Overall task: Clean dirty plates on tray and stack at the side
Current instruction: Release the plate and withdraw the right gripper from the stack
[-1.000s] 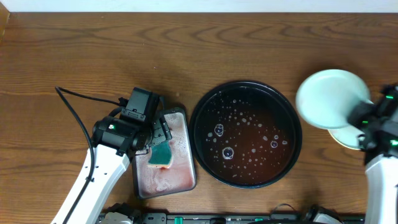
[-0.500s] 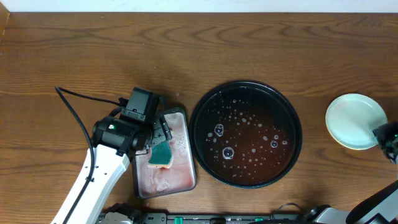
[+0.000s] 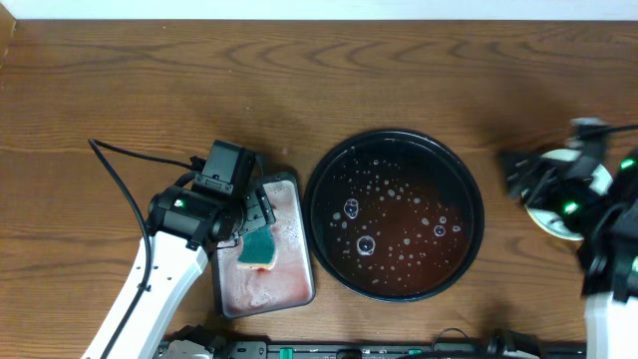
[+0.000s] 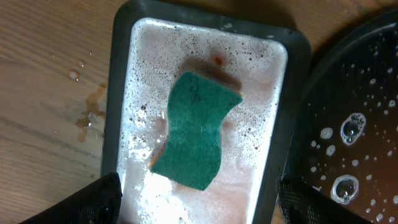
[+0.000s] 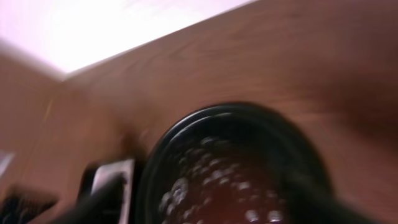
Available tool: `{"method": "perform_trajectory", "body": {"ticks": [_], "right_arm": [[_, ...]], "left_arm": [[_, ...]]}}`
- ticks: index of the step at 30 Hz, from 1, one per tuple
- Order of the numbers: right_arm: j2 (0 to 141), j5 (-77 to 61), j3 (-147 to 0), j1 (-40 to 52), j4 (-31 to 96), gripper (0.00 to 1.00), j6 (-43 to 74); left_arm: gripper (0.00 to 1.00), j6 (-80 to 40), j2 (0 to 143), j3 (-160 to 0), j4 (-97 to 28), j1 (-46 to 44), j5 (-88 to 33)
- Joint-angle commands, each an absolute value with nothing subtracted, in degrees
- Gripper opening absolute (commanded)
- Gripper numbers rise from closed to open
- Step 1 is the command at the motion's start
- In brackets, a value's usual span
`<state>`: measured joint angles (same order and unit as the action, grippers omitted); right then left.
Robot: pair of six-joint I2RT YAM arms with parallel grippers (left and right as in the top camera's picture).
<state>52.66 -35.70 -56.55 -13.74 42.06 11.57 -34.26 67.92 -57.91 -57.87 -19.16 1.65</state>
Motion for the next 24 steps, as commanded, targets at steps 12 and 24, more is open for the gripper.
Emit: {"method": "perform_trajectory", "body": {"ticks": [12, 24], "right_arm": [[42.1, -36.0, -56.9, 4.6, 46.2, 0.99, 10.6], [32.0, -22.7, -46.6, 5.0, 37.0, 0.99, 1.8]], "left_arm": [[0.81, -33.9, 67.8, -58.5, -58.0, -18.9, 1.9], [0.81, -33.9, 67.8, -58.5, -58.0, -18.9, 1.9]]}}
